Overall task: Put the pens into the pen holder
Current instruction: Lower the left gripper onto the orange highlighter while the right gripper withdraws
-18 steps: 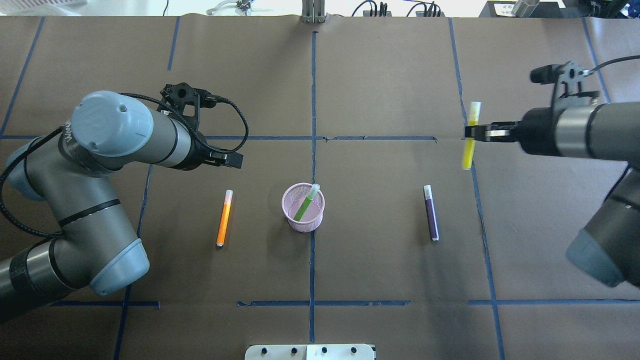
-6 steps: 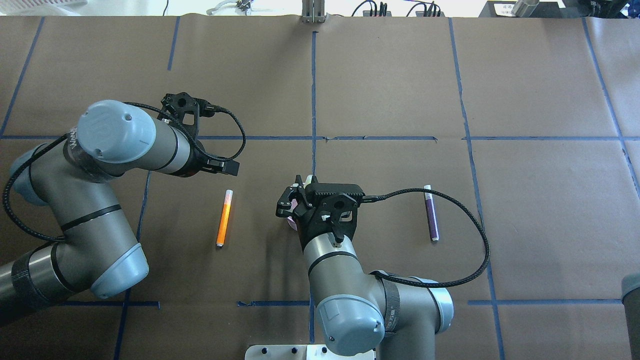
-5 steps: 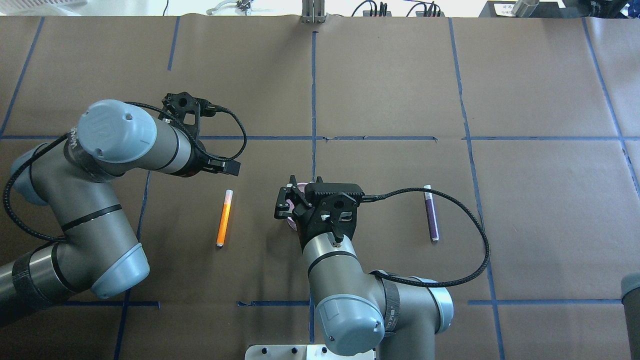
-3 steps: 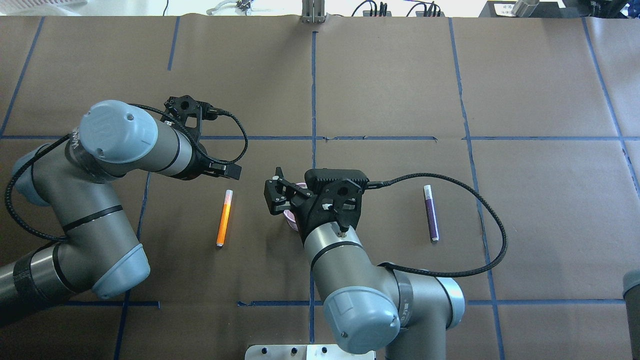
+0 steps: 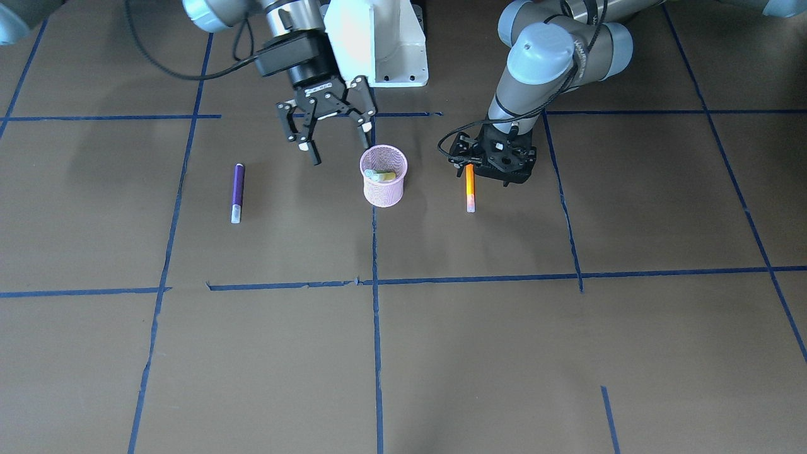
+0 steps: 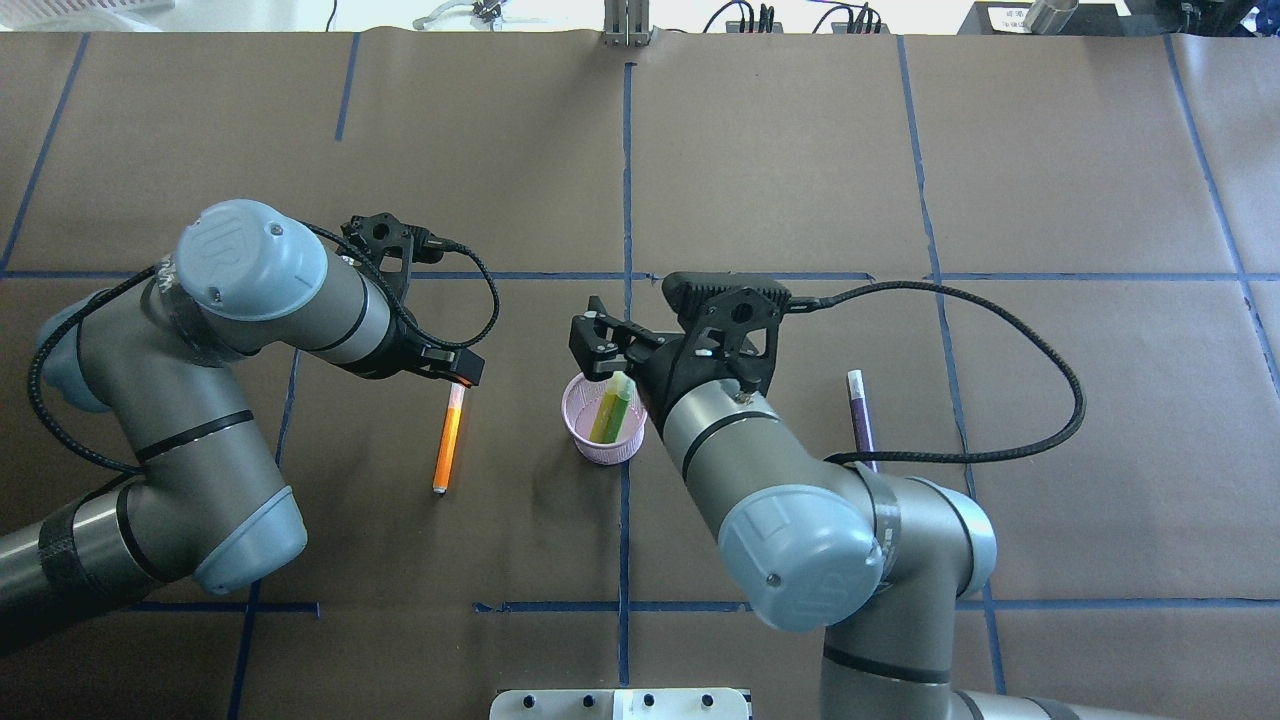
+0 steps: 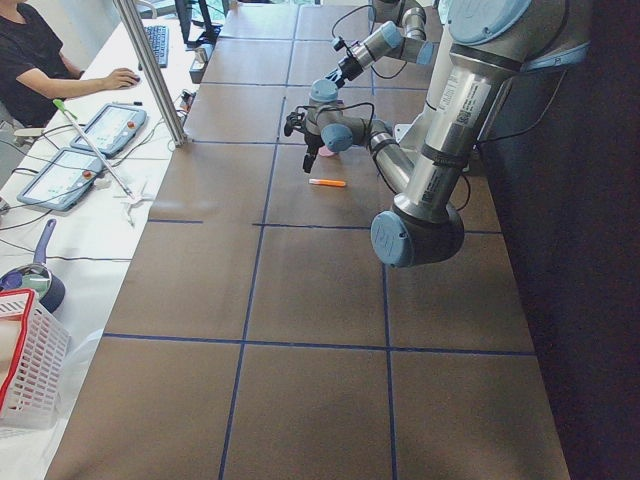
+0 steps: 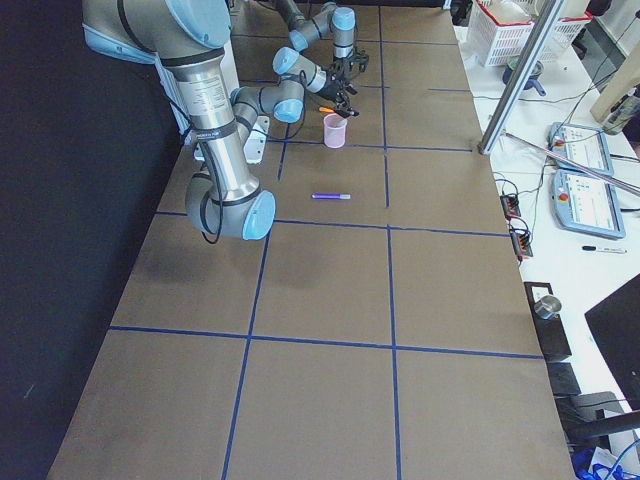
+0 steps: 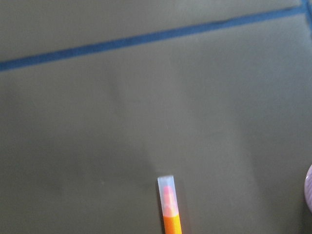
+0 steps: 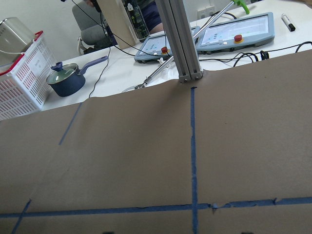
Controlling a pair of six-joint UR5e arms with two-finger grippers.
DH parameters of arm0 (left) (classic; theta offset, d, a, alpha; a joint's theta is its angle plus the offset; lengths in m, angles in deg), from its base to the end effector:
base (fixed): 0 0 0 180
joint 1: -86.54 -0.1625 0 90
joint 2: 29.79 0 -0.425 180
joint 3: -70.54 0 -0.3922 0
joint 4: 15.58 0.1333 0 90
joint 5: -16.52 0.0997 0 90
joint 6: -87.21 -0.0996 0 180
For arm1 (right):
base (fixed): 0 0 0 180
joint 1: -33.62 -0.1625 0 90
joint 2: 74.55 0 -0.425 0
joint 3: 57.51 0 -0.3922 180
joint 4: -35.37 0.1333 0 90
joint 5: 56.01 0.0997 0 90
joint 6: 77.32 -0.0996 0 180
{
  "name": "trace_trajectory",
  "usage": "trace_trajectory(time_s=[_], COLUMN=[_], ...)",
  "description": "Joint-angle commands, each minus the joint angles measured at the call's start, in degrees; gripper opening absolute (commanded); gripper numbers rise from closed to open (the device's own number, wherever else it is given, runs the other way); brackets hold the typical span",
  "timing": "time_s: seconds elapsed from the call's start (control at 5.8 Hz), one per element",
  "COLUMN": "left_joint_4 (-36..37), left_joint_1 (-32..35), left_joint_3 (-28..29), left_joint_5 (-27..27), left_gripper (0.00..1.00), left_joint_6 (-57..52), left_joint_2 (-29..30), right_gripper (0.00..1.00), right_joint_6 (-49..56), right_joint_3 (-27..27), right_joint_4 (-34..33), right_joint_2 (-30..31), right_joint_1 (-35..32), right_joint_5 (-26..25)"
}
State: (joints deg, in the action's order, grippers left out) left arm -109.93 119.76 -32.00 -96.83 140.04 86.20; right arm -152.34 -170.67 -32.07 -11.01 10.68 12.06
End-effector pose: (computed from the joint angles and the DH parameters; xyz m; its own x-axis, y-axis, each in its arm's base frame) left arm 0.4742 -0.4227 0.2994 0.6561 0.2334 -0.7177 -0.1494 0.9723 0.1797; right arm -0.4510 -0.3760 0.1776 0.4503 -0.0698 0.8901 -0.5927 0.7222 0.3565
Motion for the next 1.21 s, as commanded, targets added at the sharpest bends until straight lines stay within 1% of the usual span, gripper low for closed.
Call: trace_trajectory(time_s=[0.0,0.17,0.34,0.52,0.69,0.86,1.03], left_joint_4=[2.16,1.98,1.98,1.89,1.89,1.89,1.89], left_joint_1=[-1.22,-1.31,-1.31,-1.31,-1.23,-1.23,-1.23], left_joint_3=[3.90,4.89,7.07,7.44,7.53,7.79,7.97], left_joint_5=[-0.82,-0.99,-1.08,-1.17,-1.17,-1.17,-1.17], left_gripper=[1.00,1.00,0.94,0.82,0.70,0.62,0.61], left_joint_6=[-2.90,-3.00,-2.91,-2.82,-2.82,-2.56,-2.64], left_joint_2=[1.34,1.77,3.34,3.88,4.06,3.98,3.97], right_gripper=[0.90,0.90,0.90,0.90,0.90,0.91,0.91], right_joint_6=[2.06,3.64,4.09,7.84,10.92,11.04,11.04], right_joint_3=[-2.31,-3.37,-3.38,-3.29,-3.12,-3.03,-3.03], right_joint_4=[0.03,0.03,0.03,-0.06,-0.06,-0.06,-0.06], right_joint_2=[5.15,7.62,8.86,10.79,12.37,12.56,12.91], right_joint_1=[-10.24,-15.07,-20.69,-25.97,-28.98,-29.09,-29.09], right_joint_5=[16.59,24.14,33.96,43.46,48.86,48.91,48.91])
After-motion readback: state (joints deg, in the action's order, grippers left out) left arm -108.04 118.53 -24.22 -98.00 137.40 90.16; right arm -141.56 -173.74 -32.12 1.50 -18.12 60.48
